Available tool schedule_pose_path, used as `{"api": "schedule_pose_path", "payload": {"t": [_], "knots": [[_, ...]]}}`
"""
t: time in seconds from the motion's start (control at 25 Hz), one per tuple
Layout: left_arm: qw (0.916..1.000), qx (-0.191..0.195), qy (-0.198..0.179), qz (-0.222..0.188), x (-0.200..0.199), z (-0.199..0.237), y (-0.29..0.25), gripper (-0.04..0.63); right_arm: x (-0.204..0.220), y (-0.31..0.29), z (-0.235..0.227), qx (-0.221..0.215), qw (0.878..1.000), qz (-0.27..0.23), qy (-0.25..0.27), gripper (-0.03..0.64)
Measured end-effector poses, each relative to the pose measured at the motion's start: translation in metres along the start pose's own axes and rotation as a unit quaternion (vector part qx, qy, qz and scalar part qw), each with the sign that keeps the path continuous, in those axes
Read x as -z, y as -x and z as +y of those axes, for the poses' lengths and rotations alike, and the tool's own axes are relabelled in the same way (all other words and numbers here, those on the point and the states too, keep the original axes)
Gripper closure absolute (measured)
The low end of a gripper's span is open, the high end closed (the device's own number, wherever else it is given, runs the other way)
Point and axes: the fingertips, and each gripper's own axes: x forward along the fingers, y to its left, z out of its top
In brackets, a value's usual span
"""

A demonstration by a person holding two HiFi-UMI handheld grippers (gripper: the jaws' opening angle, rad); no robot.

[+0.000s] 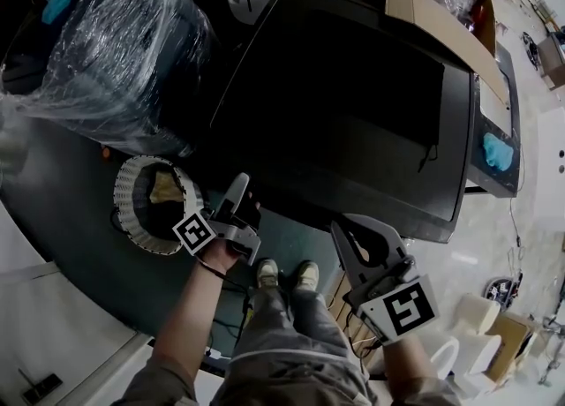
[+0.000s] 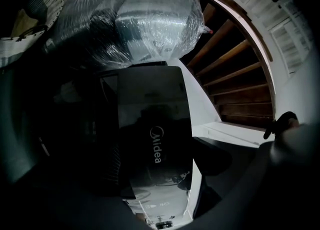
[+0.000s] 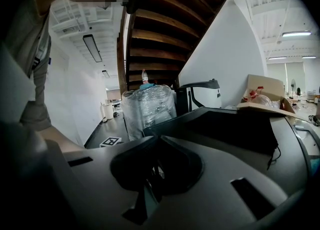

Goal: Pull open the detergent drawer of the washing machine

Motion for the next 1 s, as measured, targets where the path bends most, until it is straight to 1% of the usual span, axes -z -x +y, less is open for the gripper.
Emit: {"api": "schedule_pose_path", "payload": {"t": [0.12, 0.4, 0.6, 0.88, 1.0], "knots": [[1.0, -0.002, 0.002, 0.001, 0.001, 0.0, 0.0, 0.147, 0.007, 0.002, -0.001, -0.006, 1.0, 0.008, 0.015, 0.584], [0.9999, -0.009, 0.007, 0.005, 0.007, -0.001, 0.017, 0.147, 0.008, 0.002, 0.008, -0.015, 1.0, 0.013, 0.013, 0.584], [0.9998, -0.011, 0.008, 0.014, 0.011, -0.003, 0.041, 0.147, 0.008, 0.0, 0.018, -0.023, 1.0, 0.012, 0.011, 0.584], [0.9996, -0.015, 0.02, 0.011, 0.022, -0.007, 0.081, 0.147, 0.008, 0.0, 0.034, -0.028, 0.999, 0.027, 0.007, 0.584], [0.9996, -0.018, 0.018, 0.011, 0.026, -0.007, 0.099, 0.147, 0.007, 0.0, 0.043, -0.036, 0.999, 0.023, 0.009, 0.584]]}}
